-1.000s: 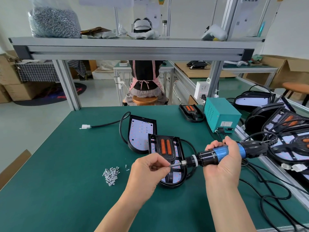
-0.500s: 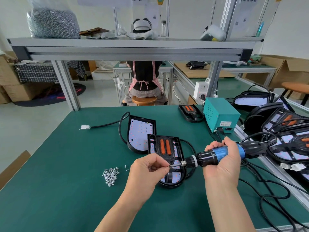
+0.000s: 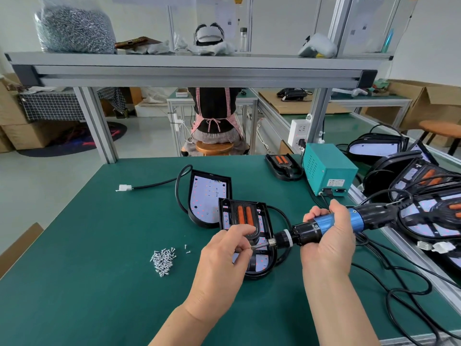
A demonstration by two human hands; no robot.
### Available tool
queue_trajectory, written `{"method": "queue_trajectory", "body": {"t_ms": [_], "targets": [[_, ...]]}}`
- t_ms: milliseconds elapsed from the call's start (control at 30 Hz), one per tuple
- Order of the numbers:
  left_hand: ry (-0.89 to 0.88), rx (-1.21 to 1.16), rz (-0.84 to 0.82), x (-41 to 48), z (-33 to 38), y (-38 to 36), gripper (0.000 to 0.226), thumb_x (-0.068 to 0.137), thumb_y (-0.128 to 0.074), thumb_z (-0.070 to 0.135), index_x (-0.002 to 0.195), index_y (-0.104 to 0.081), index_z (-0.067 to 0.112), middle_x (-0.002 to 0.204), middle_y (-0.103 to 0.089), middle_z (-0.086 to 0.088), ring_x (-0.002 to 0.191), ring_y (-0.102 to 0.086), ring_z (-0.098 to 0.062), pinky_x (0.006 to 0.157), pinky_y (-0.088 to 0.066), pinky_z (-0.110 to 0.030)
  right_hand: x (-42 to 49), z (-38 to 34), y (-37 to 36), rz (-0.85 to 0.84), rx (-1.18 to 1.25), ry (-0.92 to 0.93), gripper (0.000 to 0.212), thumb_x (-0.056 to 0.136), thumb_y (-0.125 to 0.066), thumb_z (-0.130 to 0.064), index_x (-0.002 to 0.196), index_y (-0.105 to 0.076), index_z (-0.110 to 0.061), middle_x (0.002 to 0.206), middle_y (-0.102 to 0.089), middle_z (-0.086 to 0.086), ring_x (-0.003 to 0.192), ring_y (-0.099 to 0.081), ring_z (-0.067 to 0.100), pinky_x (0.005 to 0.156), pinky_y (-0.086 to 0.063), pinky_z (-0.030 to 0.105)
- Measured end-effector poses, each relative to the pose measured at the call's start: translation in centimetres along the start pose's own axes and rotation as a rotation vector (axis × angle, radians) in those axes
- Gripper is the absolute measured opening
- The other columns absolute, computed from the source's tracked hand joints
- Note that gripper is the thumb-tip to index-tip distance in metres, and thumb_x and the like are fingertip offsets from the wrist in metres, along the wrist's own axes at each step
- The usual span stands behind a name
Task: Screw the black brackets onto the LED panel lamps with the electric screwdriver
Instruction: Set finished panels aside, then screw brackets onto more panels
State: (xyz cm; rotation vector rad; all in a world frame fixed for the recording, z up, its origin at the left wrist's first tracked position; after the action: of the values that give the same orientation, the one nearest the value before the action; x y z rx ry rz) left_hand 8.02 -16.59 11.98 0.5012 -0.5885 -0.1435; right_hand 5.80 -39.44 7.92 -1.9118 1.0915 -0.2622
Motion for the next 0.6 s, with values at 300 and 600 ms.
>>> {"method": "queue_trajectory", "body": {"t_ms": [300,600], "targets": [[0.192,-0.005,0.062,0.1,-3.1,0.9,0.041,0.082,-0.078,0.022,0.113,-0.062,0.043,0.099,-0.068,0.023,0.103,-0.061,0.001,0.091,-0.043,-0.015,1.7,-2.3,-3.0,-0.084,-0.053,0.117,0.024,0.09,-0.069,-0.012,0.109,-0.055,-0.01,0.067,-0.056,0.0,0.058,-0.06,0.016,0.062,-0.054,0.028],[0.563,0.174,-0.095,2.4,-7.6,-1.3,0.093,0.08,-0.071,0.057,0.149,-0.022,0.018,0.13,-0.057,-0.008,0.117,-0.054,-0.029,0.085,-0.038,-0.032,1.8,-1.9,-7.8,-0.306,-0.335,0.243,0.018,0.09,-0.068,-0.004,0.086,-0.053,-0.013,0.054,-0.053,-0.001,0.047,-0.057,0.018,0.05,-0.049,0.027]]}}
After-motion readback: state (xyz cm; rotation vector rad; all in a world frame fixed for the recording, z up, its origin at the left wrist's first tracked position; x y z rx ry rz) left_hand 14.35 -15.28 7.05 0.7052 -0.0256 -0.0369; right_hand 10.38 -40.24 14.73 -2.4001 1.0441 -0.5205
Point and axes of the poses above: each hand's wrist, its own x-axis towards the middle knuckle, its own y-axis out of the back of the hand, z = x × y, the point moved 10 cm from there along x, towards the middle knuckle
